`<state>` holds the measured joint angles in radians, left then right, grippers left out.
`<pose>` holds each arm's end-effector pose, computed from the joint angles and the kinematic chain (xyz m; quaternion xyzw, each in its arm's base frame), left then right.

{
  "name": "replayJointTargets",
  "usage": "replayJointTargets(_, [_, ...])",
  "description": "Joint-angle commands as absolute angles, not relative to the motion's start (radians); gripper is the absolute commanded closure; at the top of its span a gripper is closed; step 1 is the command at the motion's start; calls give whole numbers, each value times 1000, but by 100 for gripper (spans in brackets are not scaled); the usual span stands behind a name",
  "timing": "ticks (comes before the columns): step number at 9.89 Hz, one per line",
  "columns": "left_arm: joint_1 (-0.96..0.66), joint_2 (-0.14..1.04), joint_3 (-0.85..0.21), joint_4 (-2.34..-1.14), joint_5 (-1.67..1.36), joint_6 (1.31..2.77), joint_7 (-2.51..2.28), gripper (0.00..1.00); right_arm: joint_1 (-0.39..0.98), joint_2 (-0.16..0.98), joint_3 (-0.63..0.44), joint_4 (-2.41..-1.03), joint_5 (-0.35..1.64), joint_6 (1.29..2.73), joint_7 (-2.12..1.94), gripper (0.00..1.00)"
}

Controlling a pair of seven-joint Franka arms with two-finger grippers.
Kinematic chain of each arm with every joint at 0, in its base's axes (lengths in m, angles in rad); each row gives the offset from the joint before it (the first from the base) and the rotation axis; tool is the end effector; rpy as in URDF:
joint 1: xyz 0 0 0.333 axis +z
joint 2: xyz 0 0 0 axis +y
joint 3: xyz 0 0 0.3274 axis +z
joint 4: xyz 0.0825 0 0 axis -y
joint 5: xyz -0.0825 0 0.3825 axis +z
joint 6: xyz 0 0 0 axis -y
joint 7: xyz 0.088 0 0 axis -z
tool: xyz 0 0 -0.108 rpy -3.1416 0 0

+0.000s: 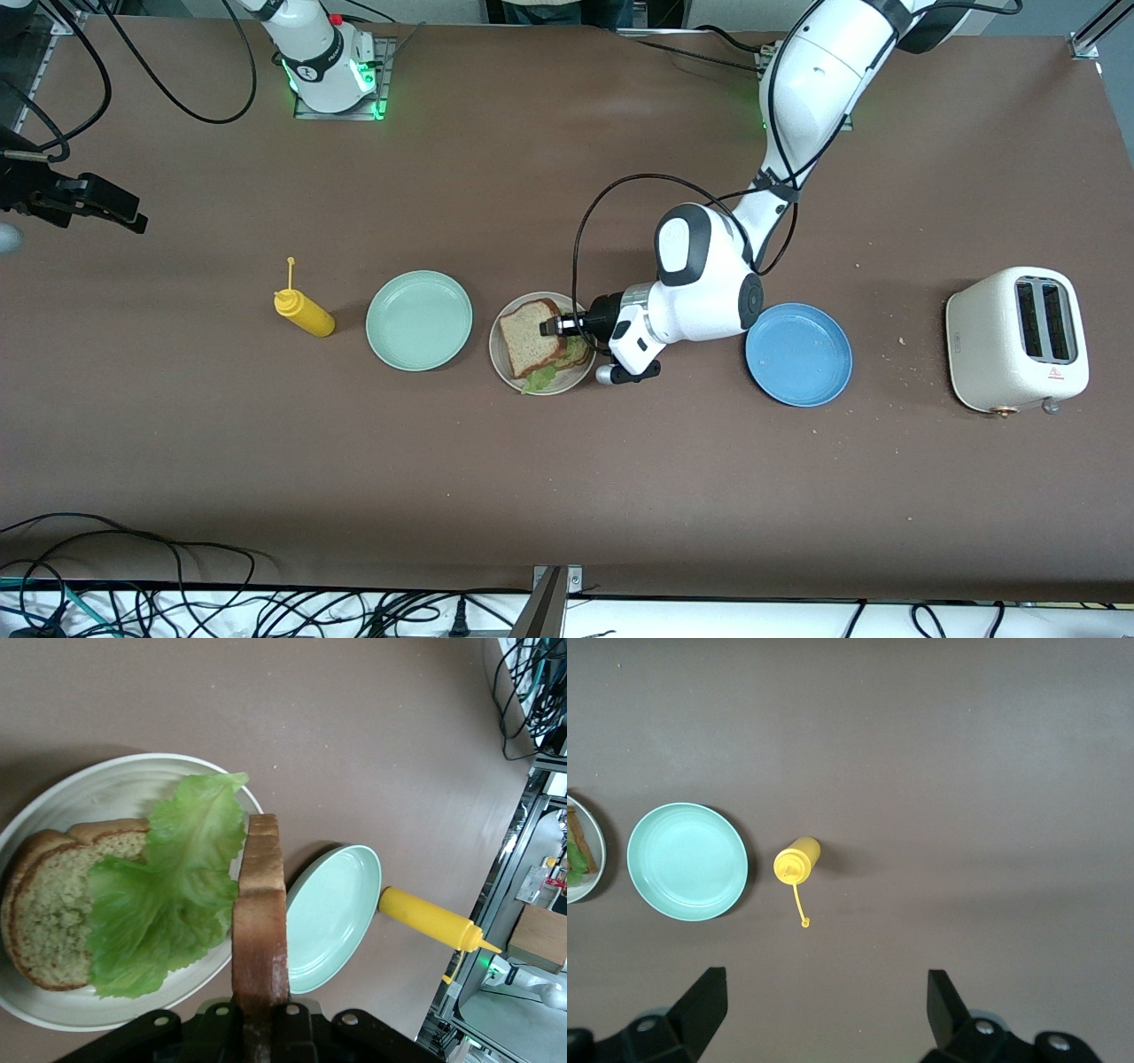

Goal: Make sandwich on beige plate with both arms
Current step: 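Lower the toast onto the lettuce with the left gripper and release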

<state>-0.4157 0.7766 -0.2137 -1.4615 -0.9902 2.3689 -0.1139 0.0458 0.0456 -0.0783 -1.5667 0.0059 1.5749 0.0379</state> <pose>0.6161 -0.4204 0.2566 0.8990 0.1197 -0.1039 0.4082 0.5665 -0.0167 0.6117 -0.9992 0.0352 0.0186 0.0011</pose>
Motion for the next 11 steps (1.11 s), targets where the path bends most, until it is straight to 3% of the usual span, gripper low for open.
replayJointTargets(1, [-428, 784, -204, -1470, -1022, 2387, -92, 64, 48, 41, -75, -1551, 15, 1565, 43, 0])
replayJointTargets(3, [-428, 790, -201, -1473, -1020, 2387, -92, 0, 48, 41, -75, -1551, 15, 1566, 43, 0])
replayJointTargets(11, [-368, 773, -187, -1497, -901, 2361, -101, 0, 54, 45, -75, -1548, 11, 1566, 43, 0])
